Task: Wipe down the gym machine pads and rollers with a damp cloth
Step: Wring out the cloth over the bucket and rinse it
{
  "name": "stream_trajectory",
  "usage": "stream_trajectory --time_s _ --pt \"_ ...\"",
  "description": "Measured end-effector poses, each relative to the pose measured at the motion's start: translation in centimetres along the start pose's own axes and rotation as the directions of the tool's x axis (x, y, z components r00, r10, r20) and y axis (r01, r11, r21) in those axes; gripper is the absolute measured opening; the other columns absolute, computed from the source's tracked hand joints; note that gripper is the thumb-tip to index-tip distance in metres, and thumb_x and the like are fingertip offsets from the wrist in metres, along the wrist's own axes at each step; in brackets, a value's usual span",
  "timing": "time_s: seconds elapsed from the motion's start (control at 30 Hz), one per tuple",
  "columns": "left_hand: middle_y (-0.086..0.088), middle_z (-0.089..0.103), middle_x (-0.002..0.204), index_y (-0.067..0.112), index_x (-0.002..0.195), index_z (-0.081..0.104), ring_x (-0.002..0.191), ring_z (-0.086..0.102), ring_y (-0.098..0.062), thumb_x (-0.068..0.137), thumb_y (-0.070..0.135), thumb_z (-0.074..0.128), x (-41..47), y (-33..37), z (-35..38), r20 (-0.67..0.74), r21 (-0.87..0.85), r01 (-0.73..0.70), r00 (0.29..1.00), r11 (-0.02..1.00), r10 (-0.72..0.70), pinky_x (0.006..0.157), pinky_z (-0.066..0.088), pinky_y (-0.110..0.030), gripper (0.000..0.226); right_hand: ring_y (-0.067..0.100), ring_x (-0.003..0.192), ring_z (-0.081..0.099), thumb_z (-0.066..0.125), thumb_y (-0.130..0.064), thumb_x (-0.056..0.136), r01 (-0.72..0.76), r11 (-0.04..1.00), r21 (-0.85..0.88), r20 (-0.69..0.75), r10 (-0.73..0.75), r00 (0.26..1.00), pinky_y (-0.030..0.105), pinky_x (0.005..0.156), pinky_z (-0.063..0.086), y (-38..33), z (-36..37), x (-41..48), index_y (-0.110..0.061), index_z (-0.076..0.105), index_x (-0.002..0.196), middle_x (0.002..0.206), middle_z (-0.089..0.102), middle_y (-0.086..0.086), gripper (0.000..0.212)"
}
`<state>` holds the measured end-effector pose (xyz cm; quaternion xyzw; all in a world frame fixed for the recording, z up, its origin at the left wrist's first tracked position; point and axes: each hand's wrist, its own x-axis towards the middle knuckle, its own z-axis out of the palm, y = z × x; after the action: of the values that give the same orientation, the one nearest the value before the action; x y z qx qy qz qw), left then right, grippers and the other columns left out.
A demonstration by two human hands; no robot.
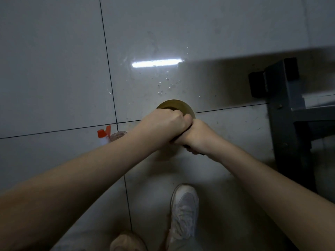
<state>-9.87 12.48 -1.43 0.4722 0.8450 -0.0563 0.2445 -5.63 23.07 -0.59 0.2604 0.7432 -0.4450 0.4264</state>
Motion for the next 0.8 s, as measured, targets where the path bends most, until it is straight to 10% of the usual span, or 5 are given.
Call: stream_trajectory --time_s 0.33,0.43,0.53,0.8 --pt "-0.006 0.064 0.11 0.014 0.102 0.058 0.099 0.063 -0.029 0.091 0.009 0.051 1.9 -0.4 1.1 0.05 -0.25 0.227 0.974 0.941 -0.221 0.068 0.039 -0.032 0.014 0.027 0.079 0.052 0.053 -0.021 0.086 0.069 0.785 -0.616 -0.267 -0.29 0.919 0.029 0.064 0.036 0.2 0.4 2.9 -0.016 0.057 0.107 0.095 0.063 0.008 0.022" --pt "-0.001 0.054 0.077 0.018 0.072 0.047 0.082 0.056 -0.027 0.085 0.01 0.053 2.6 -0.4 2.3 0.126 -0.563 0.361 0.927 0.743 -0.354 0.067 0.04 -0.032 0.017 0.035 0.08 0.061 0.058 -0.014 0.082 0.122 0.524 -0.843 -0.194 -0.508 0.839 0.031 0.057 0.034 0.4 -0.6 4.4 -0.012 0.057 0.1 0.089 0.065 0.012 0.018" --pt "0.003 0.046 0.063 0.015 0.065 0.048 0.075 0.052 -0.027 0.084 0.008 0.051 3.1 0.2 2.9 0.216 -0.794 0.385 0.902 0.47 -0.373 0.06 0.038 -0.028 0.02 0.027 0.033 0.046 0.081 0.002 0.051 0.247 0.207 -0.947 0.01 -0.747 0.665 0.016 0.043 0.016 0.3 -2.1 4.7 -0.006 0.058 0.065 0.045 0.051 0.008 0.028" --pt "-0.003 0.043 0.048 0.008 0.046 0.043 0.053 0.044 -0.022 0.07 -0.016 0.058 2.1 1.4 2.4 0.316 -0.944 0.327 0.871 -0.037 -0.376 0.047 0.034 -0.022 0.037 0.022 0.032 0.041 0.071 0.0 0.068 0.385 -0.155 -0.91 0.357 -0.766 0.535 0.016 0.045 0.017 -0.5 -4.3 4.5 -0.007 0.057 0.068 0.046 0.045 0.007 0.016"
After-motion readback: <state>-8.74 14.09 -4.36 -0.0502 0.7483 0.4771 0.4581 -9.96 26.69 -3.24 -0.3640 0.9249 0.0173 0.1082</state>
